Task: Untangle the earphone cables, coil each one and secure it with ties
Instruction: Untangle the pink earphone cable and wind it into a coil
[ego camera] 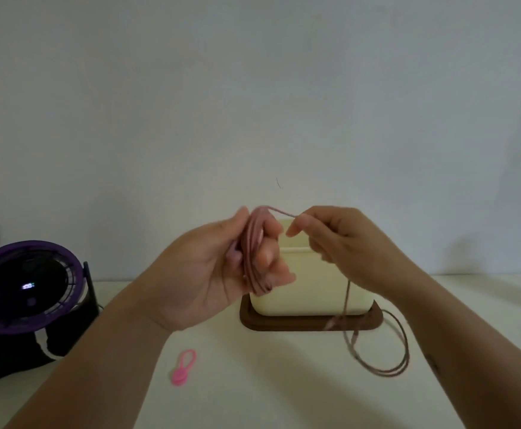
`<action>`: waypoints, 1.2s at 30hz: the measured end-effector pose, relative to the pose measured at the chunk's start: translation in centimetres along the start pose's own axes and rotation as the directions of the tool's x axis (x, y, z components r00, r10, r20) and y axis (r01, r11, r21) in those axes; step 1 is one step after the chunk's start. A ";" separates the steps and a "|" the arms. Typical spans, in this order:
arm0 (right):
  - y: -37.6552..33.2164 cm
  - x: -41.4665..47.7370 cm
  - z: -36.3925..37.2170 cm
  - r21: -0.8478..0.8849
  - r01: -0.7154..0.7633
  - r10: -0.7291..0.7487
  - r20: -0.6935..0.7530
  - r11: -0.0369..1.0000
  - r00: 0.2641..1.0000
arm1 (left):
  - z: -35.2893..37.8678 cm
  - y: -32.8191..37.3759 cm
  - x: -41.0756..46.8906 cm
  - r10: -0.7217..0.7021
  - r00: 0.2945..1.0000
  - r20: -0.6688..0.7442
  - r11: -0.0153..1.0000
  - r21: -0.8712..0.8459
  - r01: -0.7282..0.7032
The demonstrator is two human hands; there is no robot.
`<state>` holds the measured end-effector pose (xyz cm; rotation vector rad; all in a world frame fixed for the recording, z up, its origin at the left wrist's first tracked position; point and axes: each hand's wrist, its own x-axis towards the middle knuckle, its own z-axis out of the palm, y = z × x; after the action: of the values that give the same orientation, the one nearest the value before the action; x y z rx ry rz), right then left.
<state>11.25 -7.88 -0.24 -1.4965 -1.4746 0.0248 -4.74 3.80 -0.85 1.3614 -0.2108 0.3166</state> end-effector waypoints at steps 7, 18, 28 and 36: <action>-0.3 -0.9 2.7 -0.007 -0.135 0.124 0.442 0.991 0.888 | 1.0 -1.0 1.3 0.150 0.892 -0.427 0.907 -0.299 -0.296; -3.1 -1.1 -0.1 -0.051 -0.063 0.077 0.355 0.997 0.932 | 0.1 -1.8 0.8 0.165 0.940 -0.298 0.888 0.460 -0.010; -1.7 -0.4 -0.4 -0.085 0.032 -0.025 0.079 0.996 0.997 | 0.4 -1.3 -0.2 -0.033 0.982 -0.188 0.784 0.604 0.142; -0.2 -0.1 1.7 0.450 -0.092 0.015 0.171 0.888 0.985 | 0.7 0.2 0.1 0.010 1.000 0.022 1.000 -0.005 -0.010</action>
<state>9.99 -7.02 -1.05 -1.1652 -1.4298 0.5087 -4.72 3.12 -0.54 1.3598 -0.2367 0.3092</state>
